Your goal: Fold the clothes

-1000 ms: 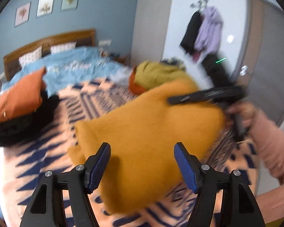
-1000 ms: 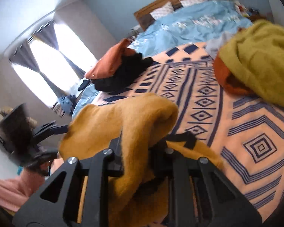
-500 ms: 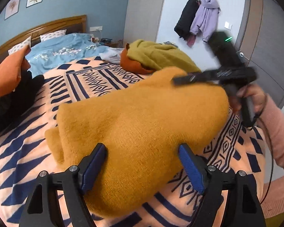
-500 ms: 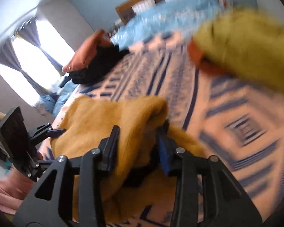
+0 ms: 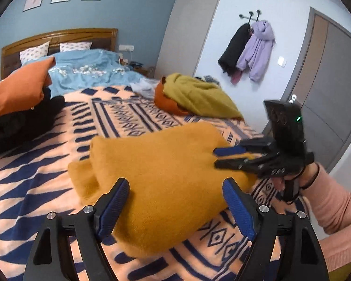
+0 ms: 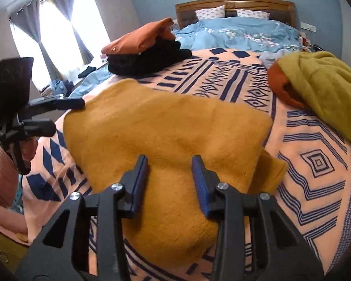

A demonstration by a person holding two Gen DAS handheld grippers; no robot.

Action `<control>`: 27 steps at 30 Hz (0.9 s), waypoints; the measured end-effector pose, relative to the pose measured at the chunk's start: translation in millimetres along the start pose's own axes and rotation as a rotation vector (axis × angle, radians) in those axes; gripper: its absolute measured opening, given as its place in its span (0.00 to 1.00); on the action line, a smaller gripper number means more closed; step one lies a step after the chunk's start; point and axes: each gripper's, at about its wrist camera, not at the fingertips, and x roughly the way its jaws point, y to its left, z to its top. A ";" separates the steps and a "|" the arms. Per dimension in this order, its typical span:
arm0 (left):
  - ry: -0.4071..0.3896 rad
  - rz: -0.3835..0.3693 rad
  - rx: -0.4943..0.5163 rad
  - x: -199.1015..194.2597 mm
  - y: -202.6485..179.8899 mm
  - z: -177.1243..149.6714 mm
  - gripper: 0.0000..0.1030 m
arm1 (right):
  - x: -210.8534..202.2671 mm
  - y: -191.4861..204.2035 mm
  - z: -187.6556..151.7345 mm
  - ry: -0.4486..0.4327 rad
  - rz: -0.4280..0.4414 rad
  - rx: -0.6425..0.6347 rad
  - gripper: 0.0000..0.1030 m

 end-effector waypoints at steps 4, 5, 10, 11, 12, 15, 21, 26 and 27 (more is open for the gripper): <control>0.042 0.045 0.000 18.3 4.3 -9.8 0.81 | -9.0 10.8 11.4 -0.015 -0.010 -0.003 0.40; 0.046 0.051 0.000 20.4 4.9 -11.3 0.82 | -11.7 13.9 14.9 -0.022 -0.012 -0.003 0.40; 0.040 0.058 -0.012 18.8 6.5 -12.6 0.82 | -18.6 27.8 14.0 -0.051 -0.032 -0.045 0.45; 0.040 0.068 -0.010 19.3 5.2 -12.8 0.82 | -12.1 24.9 11.3 -0.028 -0.040 -0.035 0.45; 0.040 0.081 -0.003 20.0 2.8 -13.4 0.82 | -3.1 19.9 6.3 -0.001 -0.040 -0.022 0.45; 0.033 0.127 0.017 21.6 -4.6 -15.4 0.84 | 3.1 12.6 -3.2 -0.035 -0.034 -0.001 0.45; -0.027 0.174 -0.029 4.4 -6.7 -15.4 0.84 | -3.8 15.8 -0.6 -0.045 -0.028 0.022 0.55; -0.083 0.176 -0.172 -32.8 13.9 -22.8 0.85 | -21.1 22.3 4.1 -0.060 -0.012 0.034 0.80; -0.083 0.168 -0.203 -39.3 19.9 -26.3 0.85 | -23.7 24.0 4.6 -0.060 -0.016 0.031 0.80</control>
